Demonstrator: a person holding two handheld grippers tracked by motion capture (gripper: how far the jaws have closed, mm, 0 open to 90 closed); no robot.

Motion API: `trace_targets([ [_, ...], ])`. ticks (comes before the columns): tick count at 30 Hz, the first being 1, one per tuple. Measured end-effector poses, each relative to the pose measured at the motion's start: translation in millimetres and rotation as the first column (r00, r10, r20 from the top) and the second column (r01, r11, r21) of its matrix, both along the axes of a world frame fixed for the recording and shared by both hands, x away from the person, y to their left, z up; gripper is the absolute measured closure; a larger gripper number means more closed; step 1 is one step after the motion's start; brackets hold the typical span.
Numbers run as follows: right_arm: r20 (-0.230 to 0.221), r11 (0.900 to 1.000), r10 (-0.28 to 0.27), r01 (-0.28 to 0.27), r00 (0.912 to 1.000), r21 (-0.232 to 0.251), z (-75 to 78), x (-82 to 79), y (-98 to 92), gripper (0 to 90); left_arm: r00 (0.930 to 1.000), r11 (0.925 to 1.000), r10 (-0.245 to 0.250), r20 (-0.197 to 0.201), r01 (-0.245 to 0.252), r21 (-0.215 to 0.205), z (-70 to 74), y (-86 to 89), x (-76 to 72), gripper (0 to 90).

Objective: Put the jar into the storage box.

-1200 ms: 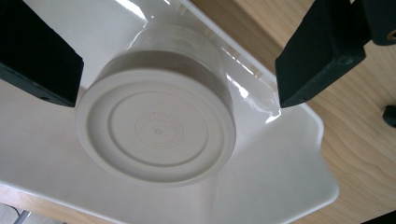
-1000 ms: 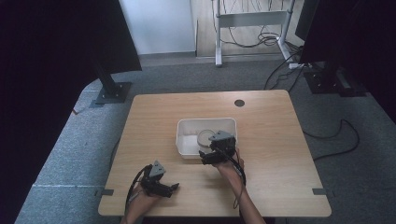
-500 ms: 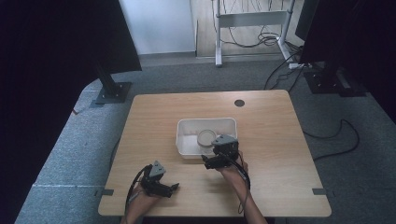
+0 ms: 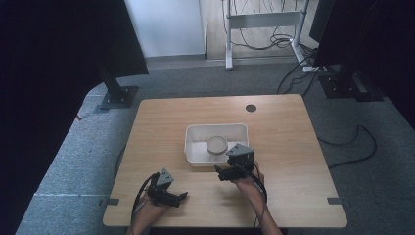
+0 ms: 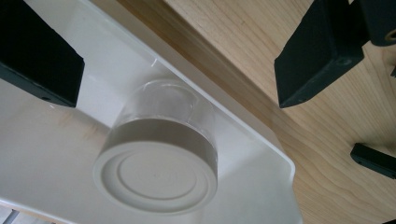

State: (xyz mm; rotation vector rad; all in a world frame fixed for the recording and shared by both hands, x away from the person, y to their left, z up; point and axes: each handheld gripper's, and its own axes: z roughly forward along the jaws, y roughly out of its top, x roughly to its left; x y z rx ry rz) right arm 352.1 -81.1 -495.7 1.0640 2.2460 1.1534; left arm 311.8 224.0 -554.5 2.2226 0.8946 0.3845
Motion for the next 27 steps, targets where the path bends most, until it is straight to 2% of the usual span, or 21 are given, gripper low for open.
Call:
trace_targets([
  [27,0.006,1.000,0.004,-0.004,1.0000,-0.005,-2.5,-22.8,-25.9,1.1,1.0000,1.0000,-0.001,0.000,0.001,0.002,0.1,0.1,0.0,0.3],
])
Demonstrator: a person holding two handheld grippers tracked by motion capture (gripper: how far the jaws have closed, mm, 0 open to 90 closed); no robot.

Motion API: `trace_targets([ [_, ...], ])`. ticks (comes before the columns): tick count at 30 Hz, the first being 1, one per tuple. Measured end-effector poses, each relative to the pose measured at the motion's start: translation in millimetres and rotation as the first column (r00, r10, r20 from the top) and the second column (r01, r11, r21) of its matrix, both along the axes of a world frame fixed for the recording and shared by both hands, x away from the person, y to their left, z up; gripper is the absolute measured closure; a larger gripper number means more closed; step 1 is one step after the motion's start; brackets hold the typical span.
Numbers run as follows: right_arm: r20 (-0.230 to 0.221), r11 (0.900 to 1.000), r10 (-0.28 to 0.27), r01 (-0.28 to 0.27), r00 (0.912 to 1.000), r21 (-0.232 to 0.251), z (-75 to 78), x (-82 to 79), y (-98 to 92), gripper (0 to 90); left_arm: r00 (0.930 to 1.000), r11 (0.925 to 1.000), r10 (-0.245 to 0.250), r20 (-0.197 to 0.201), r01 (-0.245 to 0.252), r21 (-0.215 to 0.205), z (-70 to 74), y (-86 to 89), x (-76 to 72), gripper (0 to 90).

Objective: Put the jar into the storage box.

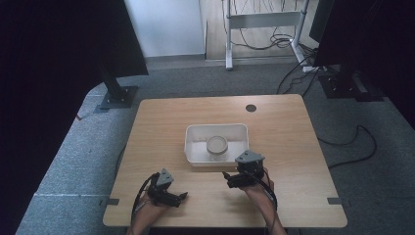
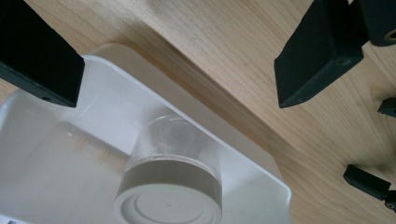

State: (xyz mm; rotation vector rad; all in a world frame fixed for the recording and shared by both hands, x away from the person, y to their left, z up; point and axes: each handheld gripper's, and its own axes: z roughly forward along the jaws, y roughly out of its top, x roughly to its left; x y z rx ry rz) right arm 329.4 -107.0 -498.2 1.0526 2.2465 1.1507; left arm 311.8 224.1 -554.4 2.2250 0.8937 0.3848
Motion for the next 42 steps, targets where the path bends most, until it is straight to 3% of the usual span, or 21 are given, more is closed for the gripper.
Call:
trace_targets([
  [23,0.012,0.999,-0.042,0.042,0.9991,0.002,-4.4,-28.5,-36.0,1.4,1.0000,1.0000,0.000,0.000,0.000,0.000,0.0,0.0,0.0,0.3],
  [33,0.011,0.997,-0.071,0.071,0.9974,0.007,-15.6,-41.5,-54.6,1.5,1.0000,1.0000,0.000,0.000,0.000,0.000,0.0,-0.1,0.0,0.3],
  [42,-0.016,0.995,-0.099,0.099,0.9950,-0.005,-29.5,-50.6,-67.2,1.5,1.0000,1.0000,0.000,0.001,0.000,0.000,0.0,-0.1,0.0,0.3],
])
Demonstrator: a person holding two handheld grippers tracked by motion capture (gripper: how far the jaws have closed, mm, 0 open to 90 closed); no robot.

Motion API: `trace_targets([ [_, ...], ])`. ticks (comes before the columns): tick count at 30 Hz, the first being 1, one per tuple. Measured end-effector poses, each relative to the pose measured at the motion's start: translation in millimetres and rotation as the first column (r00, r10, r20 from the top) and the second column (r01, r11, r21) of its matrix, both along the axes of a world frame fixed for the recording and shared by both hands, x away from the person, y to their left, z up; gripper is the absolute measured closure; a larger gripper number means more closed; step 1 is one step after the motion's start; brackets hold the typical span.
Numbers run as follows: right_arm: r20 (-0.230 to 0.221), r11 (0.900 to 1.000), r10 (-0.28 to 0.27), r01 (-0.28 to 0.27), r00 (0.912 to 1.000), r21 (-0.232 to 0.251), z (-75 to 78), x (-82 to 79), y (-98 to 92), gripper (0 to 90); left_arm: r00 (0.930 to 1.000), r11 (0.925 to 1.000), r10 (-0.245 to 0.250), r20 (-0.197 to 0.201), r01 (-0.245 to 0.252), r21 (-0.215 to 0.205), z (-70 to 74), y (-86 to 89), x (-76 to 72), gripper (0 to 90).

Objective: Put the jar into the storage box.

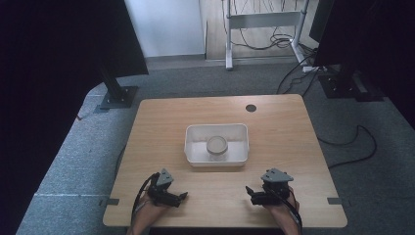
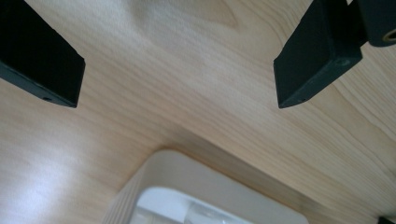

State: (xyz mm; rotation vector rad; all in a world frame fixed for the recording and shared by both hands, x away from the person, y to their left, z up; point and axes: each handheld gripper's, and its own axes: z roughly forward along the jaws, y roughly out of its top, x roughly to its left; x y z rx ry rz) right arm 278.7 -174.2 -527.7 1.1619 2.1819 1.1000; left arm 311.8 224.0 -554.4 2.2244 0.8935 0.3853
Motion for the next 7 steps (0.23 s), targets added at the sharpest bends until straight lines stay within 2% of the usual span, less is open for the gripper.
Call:
trace_targets([
  [7,-0.043,1.000,-0.025,0.024,0.9988,-0.015,-12.5,-6.0,-9.4,1.5,1.0000,1.0000,0.000,0.000,0.000,0.000,0.0,0.0,0.0,0.3],
])
